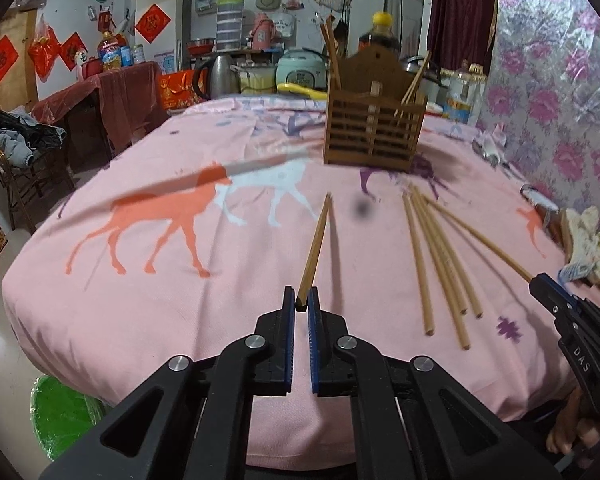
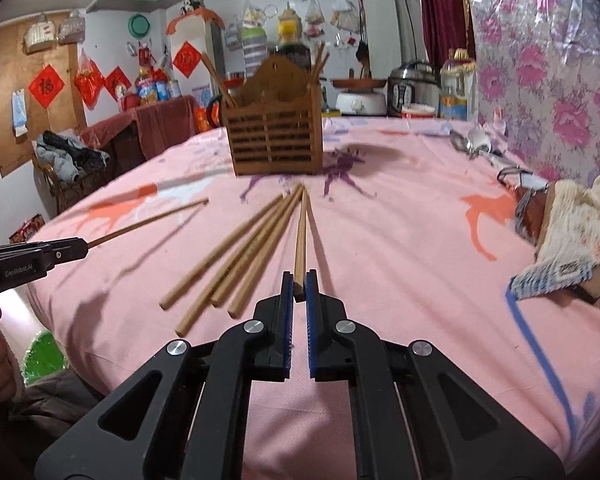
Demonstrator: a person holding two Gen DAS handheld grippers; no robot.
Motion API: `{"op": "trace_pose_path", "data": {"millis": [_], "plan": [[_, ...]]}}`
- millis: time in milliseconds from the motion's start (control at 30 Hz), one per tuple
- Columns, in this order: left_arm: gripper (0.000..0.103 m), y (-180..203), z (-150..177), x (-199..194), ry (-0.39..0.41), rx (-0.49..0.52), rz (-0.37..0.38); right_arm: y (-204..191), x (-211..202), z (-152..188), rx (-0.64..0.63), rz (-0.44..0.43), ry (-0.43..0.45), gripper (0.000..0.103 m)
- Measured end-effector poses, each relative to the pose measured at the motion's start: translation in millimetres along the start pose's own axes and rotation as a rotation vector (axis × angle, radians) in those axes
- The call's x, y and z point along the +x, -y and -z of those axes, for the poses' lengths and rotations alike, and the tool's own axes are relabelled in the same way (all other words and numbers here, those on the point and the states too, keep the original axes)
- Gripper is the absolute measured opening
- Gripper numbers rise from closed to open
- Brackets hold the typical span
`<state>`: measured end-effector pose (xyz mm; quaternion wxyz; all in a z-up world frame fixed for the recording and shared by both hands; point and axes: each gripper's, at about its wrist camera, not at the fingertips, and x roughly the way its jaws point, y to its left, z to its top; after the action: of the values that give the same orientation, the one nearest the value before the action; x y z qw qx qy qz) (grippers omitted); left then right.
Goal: Organize utensils
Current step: 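Lift both held chopsticks and carry them to the wooden holder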
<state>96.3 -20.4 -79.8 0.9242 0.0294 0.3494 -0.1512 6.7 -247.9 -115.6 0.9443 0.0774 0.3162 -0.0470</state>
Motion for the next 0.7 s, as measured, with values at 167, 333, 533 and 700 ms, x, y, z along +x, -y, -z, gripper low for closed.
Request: {"op": "trace_pose_path", "data": {"millis": [167, 333, 533, 700], "plan": [[0.006, 1.6, -9.6, -22.4, 0.049, -0.009, 0.008, 4.1, -20.5, -14.2, 0.027, -0.017, 0.066, 0.007], [0.006, 3.8, -19.8, -43.0, 0.089, -0.018, 0.025, 9.2, -44.2, -33.6, 0.056, -0.041, 0.144, 0.007], [0.006, 10.5, -43.6, -50.8, 0.107, 0.000, 0.042, 8.7, -56.0, -63.2, 0.053, -0.064, 0.196, 0.007], [0.006, 10.6, -50.8, -47.9, 0.085, 0.029, 0.041, 6.9, -61.3, -74.7, 0.056, -0.070, 0.225, 0.007]]}}
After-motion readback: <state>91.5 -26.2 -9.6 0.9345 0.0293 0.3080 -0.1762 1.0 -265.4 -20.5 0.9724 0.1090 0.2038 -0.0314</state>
